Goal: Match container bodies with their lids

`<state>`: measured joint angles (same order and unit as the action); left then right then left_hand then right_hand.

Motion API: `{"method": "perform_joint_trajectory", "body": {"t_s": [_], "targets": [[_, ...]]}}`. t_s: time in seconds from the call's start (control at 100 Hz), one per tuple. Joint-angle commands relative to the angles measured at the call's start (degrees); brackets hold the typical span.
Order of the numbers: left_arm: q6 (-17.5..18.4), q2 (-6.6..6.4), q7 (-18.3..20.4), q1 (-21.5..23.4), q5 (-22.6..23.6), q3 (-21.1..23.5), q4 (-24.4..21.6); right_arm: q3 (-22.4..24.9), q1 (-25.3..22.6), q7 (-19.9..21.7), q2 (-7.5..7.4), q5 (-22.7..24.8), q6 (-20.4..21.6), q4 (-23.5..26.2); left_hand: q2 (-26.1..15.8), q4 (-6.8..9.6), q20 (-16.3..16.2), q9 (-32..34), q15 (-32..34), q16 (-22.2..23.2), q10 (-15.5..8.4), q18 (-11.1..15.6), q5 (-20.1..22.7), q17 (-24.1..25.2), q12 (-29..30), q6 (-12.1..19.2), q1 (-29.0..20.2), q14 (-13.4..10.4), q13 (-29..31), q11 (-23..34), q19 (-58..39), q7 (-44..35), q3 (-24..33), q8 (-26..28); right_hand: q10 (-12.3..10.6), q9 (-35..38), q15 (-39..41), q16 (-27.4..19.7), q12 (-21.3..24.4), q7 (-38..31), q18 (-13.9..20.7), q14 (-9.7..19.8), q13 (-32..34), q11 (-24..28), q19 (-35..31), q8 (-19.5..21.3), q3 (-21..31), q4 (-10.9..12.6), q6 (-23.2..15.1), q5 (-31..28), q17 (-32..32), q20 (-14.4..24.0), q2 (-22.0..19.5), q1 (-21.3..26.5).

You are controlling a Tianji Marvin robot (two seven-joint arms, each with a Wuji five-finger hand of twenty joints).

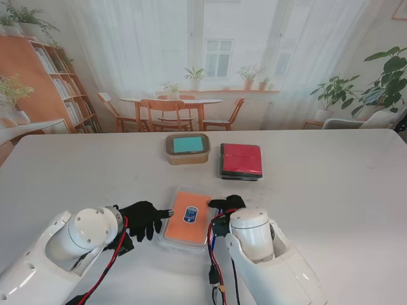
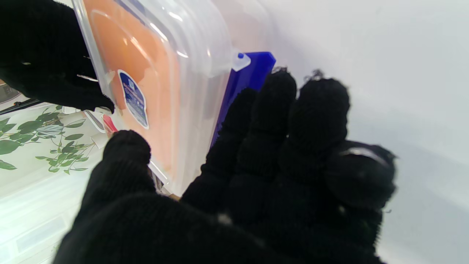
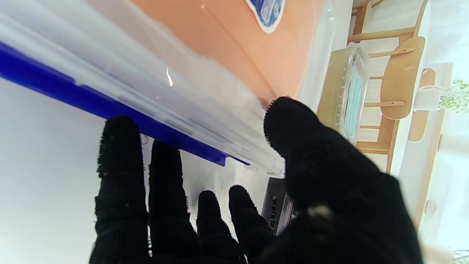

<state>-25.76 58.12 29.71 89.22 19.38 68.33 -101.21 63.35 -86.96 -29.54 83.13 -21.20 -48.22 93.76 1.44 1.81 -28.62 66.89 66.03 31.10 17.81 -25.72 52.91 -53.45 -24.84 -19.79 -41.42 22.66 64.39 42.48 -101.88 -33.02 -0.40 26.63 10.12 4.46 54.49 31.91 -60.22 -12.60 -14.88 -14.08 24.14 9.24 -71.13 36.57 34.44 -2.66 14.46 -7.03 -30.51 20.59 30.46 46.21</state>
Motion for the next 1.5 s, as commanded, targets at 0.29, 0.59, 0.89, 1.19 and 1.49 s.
{"method": "perform_joint_trajectory", "body": {"t_s": [0.29, 0.59, 0.89, 1.19, 1.49], "targets": [[0.19, 0.26, -0.03, 0.57, -0.22, 0.1, -0.21, -2.69, 0.03, 11.24, -3.35, 8.2, -2.01, -0.31, 0.51, -0.17, 0.28, 2.08, 3.08, 0.29, -0.65, 9.37, 2.08, -3.61, -0.55, 1.15, -1.31, 5.5, 1.8, 1.72, -7.67, -0.45, -0.78, -0.38, 1.26, 0.38, -8.03, -2.36, 5.61, 4.09, -12.47, -1.04, -7.49, -2.28, 4.33, -0.53, -1.26, 2.51, -1.93, 1.53, 16.41, 0.73, -2.37, 1.99], [0.01, 0.24, 0.01, 0.73, -0.32, 0.03, -0.33, -2.91, -0.03, 4.6, -0.97, 2.78, 0.84, -2.73, 0.54, -0.18, 0.28, 2.17, 3.1, 0.29, -0.71, 9.37, 2.14, -3.61, -0.54, 1.15, -1.26, 5.48, 1.85, 1.77, -7.67, -0.5, -0.81, -0.39, -0.36, 2.37, -18.4, -8.99, 34.26, 14.83, -12.99, -6.25, -11.15, -8.27, 7.06, -10.6, -5.55, 3.12, -6.32, -1.11, 16.72, -0.75, -5.27, 1.18], [-0.06, 0.2, 0.09, 0.97, -0.17, 0.27, -0.52, -2.52, 0.38, 1.79, 0.06, 0.99, 1.27, -2.94, 0.55, -0.17, 0.28, 2.27, 3.11, 0.26, -0.64, 9.37, 2.17, -3.61, -0.52, 1.13, -1.34, 5.49, 1.86, 1.78, -7.67, -0.61, -0.77, -0.38, 0.56, 2.29, -9.82, -6.2, 36.78, 15.06, -6.75, -5.5, 0.09, -7.94, 5.28, -21.36, -5.39, 3.25, -7.01, -1.81, 5.08, -1.46, -5.31, 2.1], [0.09, 0.27, -0.09, 0.95, -0.28, 0.4, -0.51, -1.3, 0.4, 0.74, 0.56, 2.01, -0.07, -2.64, 0.58, -0.17, 0.28, 2.26, 3.13, 0.26, -0.71, 9.37, 2.19, -3.61, -0.51, 1.11, -1.32, 5.53, 1.92, 1.79, -7.67, -0.62, -0.78, -0.41, -0.06, 2.27, 2.04, 0.25, 35.99, 14.89, -0.44, -0.35, 2.55, -8.14, -0.5, -23.51, -4.51, 2.78, -6.58, -1.91, 0.42, 0.35, -5.14, 2.51], [-0.02, 0.25, -0.06, 0.98, -0.23, 0.4, -0.48, -0.3, -0.11, -2.54, 1.22, 0.81, 0.92, -2.21, 0.55, -0.18, 0.28, 2.27, 3.13, 0.25, -0.65, 9.25, 2.26, -3.59, -0.51, 1.08, -1.28, 5.5, 1.92, 1.8, -7.66, -0.69, -0.8, -0.41, 0.05, 2.49, -1.62, -1.68, 39.53, 15.18, 0.07, -2.95, 4.58, -9.49, -0.7, -25.84, -6.55, 3.01, -6.65, -2.13, -1.68, 0.03, -5.9, 0.25]]}}
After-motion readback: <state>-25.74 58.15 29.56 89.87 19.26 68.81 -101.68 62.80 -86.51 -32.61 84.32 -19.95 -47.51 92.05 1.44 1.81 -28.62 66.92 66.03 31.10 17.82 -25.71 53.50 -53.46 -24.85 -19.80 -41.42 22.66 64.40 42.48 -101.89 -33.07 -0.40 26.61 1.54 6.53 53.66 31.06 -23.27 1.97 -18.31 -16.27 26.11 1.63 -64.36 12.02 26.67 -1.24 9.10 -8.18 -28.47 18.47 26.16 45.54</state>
